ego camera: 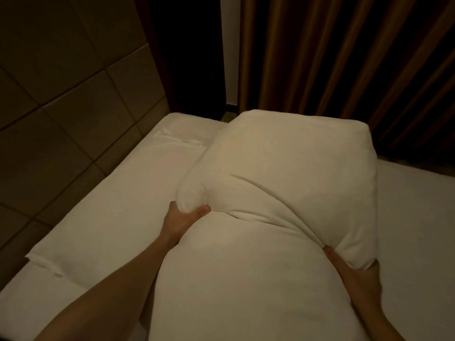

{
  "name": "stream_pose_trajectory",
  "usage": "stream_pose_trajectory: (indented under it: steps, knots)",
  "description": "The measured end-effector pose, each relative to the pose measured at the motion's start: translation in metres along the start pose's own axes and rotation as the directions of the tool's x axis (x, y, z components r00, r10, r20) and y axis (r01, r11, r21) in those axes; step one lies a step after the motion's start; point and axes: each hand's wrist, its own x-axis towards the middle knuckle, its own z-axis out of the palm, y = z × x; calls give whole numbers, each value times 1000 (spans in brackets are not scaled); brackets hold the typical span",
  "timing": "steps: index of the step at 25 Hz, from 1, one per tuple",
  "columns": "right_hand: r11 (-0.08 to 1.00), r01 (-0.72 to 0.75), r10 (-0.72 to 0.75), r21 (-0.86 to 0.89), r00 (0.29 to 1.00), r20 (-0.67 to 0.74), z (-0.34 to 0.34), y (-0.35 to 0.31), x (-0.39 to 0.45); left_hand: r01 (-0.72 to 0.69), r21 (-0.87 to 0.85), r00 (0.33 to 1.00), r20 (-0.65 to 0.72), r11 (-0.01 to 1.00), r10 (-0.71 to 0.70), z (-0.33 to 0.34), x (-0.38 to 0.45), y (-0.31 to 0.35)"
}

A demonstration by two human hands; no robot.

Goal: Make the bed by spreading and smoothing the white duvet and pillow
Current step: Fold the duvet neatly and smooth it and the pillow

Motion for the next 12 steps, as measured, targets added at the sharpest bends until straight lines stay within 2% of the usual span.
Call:
stream_pose_trajectory:
  steps: [2,4,6,7,8,9,10,11,12]
  knots:
    - [989,-129,131,-65,991,28,22,25,3,63,0,997,41,998,-62,6,14,-18]
    - [962,-214,221,-167,975,21,43,43,11,115,72,989,84,991,-121,10,29,-30]
    - [932,-132,108,-337,990,-90,48,28,26,43,195,996,65,980,-56,9,39,-20]
    - [904,-30,-33,-426,990,-138,47,6,29,-78,235,996,61,969,65,10,34,-11]
    - [850,158,-243,-502,964,-108,46,-19,34,-242,242,970,98,940,224,12,24,-1]
    - [746,379,-451,-548,892,4,50,-47,37,-416,269,907,185,869,377,18,7,10]
    - [589,563,-594,-580,788,162,61,-76,38,-559,345,826,308,754,471,27,-11,18]
    - [387,698,-658,-602,667,350,77,-106,38,-655,441,754,425,614,501,39,-28,24]
    - [183,786,-645,-591,550,531,101,-127,41,-692,516,722,509,505,470,50,-42,24]
